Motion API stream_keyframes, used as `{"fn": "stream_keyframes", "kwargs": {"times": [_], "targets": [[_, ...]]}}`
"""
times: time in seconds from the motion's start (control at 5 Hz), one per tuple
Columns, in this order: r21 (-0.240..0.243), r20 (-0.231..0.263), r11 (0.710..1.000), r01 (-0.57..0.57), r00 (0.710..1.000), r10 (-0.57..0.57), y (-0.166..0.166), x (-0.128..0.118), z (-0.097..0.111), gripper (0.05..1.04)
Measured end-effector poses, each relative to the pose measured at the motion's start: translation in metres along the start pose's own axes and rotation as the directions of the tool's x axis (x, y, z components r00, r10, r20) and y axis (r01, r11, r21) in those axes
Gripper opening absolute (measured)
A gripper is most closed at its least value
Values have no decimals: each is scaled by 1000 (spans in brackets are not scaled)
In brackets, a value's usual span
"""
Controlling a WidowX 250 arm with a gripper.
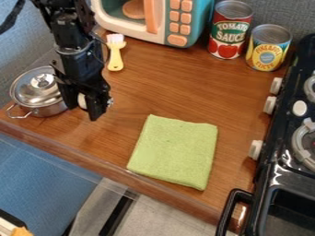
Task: Move the white toy between the silver pot and the cloth
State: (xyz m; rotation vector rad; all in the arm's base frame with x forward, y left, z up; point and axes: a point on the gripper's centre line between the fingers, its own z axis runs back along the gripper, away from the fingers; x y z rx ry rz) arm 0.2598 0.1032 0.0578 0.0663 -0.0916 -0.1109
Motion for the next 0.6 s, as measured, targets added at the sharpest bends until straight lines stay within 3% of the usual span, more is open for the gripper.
{"fn": "stream_keyframes", "kwargs": {"times": [0.2, 0.6], "targets": [[-9, 29, 1000, -2, 1000, 2, 4, 6, 17, 1011], [-13, 26, 999, -42, 999, 43, 17, 12, 37, 1001]]}}
